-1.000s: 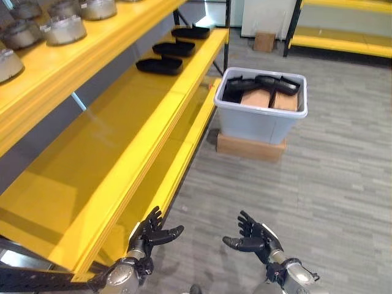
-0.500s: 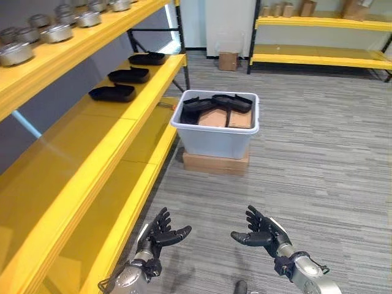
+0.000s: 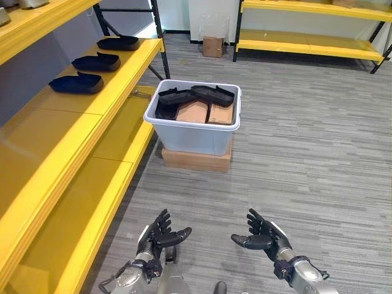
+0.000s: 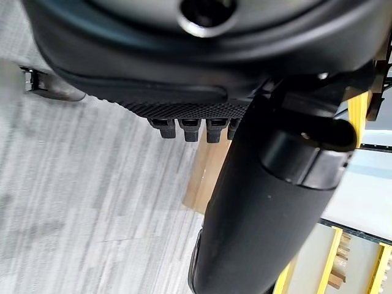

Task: Move parts from the plastic box to the shelf.

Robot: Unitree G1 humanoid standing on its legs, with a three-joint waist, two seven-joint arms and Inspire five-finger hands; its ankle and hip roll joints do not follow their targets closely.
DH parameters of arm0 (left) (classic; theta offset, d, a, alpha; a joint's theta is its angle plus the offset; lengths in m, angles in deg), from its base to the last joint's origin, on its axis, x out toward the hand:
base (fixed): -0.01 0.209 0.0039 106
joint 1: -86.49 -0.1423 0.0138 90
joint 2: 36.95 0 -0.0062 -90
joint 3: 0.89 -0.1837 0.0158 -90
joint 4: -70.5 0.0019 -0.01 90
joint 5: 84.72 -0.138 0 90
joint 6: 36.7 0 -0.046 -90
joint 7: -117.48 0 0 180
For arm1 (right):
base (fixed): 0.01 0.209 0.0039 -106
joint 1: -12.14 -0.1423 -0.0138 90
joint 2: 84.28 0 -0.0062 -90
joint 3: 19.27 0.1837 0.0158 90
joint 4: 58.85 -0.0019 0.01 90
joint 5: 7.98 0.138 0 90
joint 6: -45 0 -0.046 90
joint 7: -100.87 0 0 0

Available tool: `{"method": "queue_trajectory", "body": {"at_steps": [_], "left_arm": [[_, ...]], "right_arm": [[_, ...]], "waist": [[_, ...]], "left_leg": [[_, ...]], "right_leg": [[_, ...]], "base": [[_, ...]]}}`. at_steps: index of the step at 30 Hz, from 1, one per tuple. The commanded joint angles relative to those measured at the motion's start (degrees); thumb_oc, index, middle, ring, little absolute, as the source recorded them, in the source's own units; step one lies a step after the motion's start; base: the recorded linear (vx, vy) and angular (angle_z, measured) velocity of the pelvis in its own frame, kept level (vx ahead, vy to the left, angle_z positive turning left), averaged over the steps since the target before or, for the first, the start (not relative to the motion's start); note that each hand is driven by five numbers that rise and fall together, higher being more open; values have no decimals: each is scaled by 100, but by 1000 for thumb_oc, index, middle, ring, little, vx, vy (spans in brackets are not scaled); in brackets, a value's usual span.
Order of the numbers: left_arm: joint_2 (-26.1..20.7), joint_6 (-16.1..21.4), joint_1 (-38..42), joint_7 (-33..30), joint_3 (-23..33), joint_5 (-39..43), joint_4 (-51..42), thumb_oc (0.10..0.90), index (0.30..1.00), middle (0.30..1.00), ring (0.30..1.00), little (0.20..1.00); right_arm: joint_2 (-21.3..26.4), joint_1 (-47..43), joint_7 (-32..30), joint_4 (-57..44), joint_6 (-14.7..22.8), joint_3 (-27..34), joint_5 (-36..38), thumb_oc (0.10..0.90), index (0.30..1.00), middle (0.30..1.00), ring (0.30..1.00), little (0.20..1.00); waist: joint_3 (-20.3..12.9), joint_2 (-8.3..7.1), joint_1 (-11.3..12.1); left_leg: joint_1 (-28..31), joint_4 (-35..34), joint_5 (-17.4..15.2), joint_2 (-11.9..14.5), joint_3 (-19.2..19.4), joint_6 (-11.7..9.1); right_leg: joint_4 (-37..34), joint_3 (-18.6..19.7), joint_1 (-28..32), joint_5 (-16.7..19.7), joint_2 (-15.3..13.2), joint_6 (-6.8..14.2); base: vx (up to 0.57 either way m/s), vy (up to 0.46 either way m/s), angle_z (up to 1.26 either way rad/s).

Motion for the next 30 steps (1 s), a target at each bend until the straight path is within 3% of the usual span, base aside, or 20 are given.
{"method": "queue_trajectory", "body": {"at_steps": [1, 3, 4, 5, 6, 10, 11, 14, 15, 16, 18, 19, 20, 21, 25, 28, 30], "left_arm": [[-340, 532, 231, -15, 224, -38, -728, 900, 1000, 1000, 1000, 1000], [-383, 546, 237, -39, 237, -14, -784, 900, 1000, 1000, 1000, 1000], [-428, 559, 265, -31, 216, -38, -814, 900, 1000, 1000, 1000, 1000], [-492, 564, 320, -65, 176, -8, -846, 900, 1000, 1000, 1000, 1000], [-515, 549, 329, -82, 167, -26, -870, 900, 1000, 1000, 1000, 1000], [-571, 528, 341, -81, 117, -87, -938, 900, 1000, 1000, 1000, 1000], [-611, 499, 361, -76, 56, -149, -951, 900, 1000, 1000, 1000, 1000], [-622, 477, 343, -65, 42, -203, -944, 900, 1000, 1000, 1000, 1000], [-626, 467, 343, -72, 44, -217, -926, 900, 1000, 1000, 1000, 1000], [-617, 456, 364, -85, 29, -202, -876, 900, 1000, 1000, 1000, 1000], [-608, 448, 374, -68, 4, -164, -810, 900, 1000, 1000, 1000, 1000], [-589, 413, 376, -16, 20, -197, -738, 900, 1000, 1000, 1000, 1000], [-588, 417, 383, -12, 15, -198, -733, 900, 1000, 1000, 1000, 1000], [-597, 404, 404, 4, 31, -251, -705, 900, 1000, 1000, 1000, 1000], [-589, 445, 500, 7, 76, -325, -600, 900, 1000, 1000, 1000, 1000], [-492, 476, 510, 27, 81, -341, -518, 900, 1000, 1000, 1000, 1000], [-419, 493, 551, 9, 42, -359, -481, 900, 1000, 1000, 1000, 1000]], "right_arm": [[-31, -249, 212, -598, 391, 67, 107, 900, 1000, 1000, 1000, 1000], [-83, -249, 228, -654, 380, 59, 139, 900, 1000, 1000, 1000, 1000], [-130, -288, 274, -687, 358, 14, 118, 900, 1000, 1000, 1000, 1000], [-209, -430, 254, -650, 350, -65, 41, 900, 1000, 1000, 1000, 1000], [-227, -457, 265, -663, 339, -88, 12, 900, 1000, 1000, 1000, 1000], [-297, -425, 296, -679, 307, -104, -3, 900, 1000, 1000, 1000, 1000], [-296, -377, 332, -717, 305, -121, -10, 900, 1000, 1000, 1000, 1000], [-301, -307, 341, -680, 276, -128, -36, 900, 1000, 1000, 1000, 1000], [-308, -275, 321, -686, 273, -106, -21, 900, 1000, 1000, 1000, 1000], [-299, -262, 309, -692, 275, -90, 27, 900, 1000, 1000, 1000, 1000], [-279, -254, 304, -687, 271, -67, 158, 900, 1000, 1000, 1000, 1000], [-273, -265, 279, -661, 262, -36, 222, 900, 1000, 1000, 1000, 1000], [-272, -267, 279, -659, 264, -30, 226, 900, 1000, 1000, 1000, 1000], [-238, -300, 277, -664, 271, -20, 151, 900, 1000, 1000, 1000, 1000], [-200, -401, 234, -724, 300, -29, -39, 900, 1000, 1000, 1000, 1000], [-217, -381, 238, -695, 286, -10, -19, 900, 1000, 1000, 1000, 1000], [-215, -375, 228, -668, 301, 2, 37, 900, 1000, 1000, 1000, 1000]], "waist": [[-354, 47, 119], [-378, -15, 134], [-440, -72, 150], [-501, -143, 213], [-502, -144, 213], [-462, -38, 66], [-346, 92, -67], [-243, 184, -130], [-214, 235, -167], [-174, 239, -240], [-121, 237, -305], [-165, 180, -230], [-142, 198, -250], [-152, 173, -249], [-132, 67, -329], [-276, -85, -336], [-395, -94, -383]], "left_leg": [[254, 146, 159, -88, 282, 55], [225, 318, -18, -206, 294, 174], [179, 531, -249, -351, 406, 305], [122, 910, -678, -645, 518, 562], [144, 1015, -807, -761, 547, 661], [370, 995, -1103, -1151, 525, 1033], [663, 893, -1192, -1268, 465, 1192], [926, 821, -1305, -1346, 482, 1273], [1010, 796, -1334, -1333, 473, 1270], [1125, 756, -1328, -1362, 370, 1234], [1290, 692, -1342, -1422, 290, 1190], [1542, 597, -1576, -1431, 373, 1057], [1515, 617, -1527, -1406, 379, 1061], [1552, 648, -1613, -1399, 390, 982], [1762, 892, -1969, -1368, 361, 814], [2038, 877, -2215, -1488, 350, 794], [2156, 921, -2307, -1492, 262, 745]], "right_leg": [[178, -6, 219, -284, -1109, 740], [294, 48, 229, -289, -1241, 792], [478, 19, 222, -281, -1434, 887], [1021, 91, -6, -90, -1786, 1083], [1312, 128, -131, 46, -1900, 1154], [3198, 423, -979, 832, -2054, 1267], [4050, 485, -1272, 1092, -1971, 1257], [4556, 298, -1591, 1012, -2036, 1252], [4545, 188, -1806, 879, -2006, 1195], [4266, 153, -1964, 618, -1850, 1107], [3548, 54, -2048, 467, -1677, 1019], [2099, -551, -2066, 529, -2107, 1122], [1922, -667, -1978, 654, -2066, 1052], [1338, -763, -1970, 819, -2158, 1130], [133, -471, -1911, 1456, -2430, 1424], [60, -340, -1781, 1579, -2476, 1486], [98, -262, -1710, 1703, -2434, 1488]], "base": [[208, 137, -43], [244, 187, -23], [504, 474, -9], [453, 473, -13], [352, 434, -17], [202, 343, -2], [201, 314, 39], [202, 216, 45], [262, 144, 39], [230, 75, 21], [320, -13, 21], [316, -67, 25], [331, -124, 18], [144, -105, 18], [275, -127, 37], [298, -86, 31], [324, -94, 36]]}}
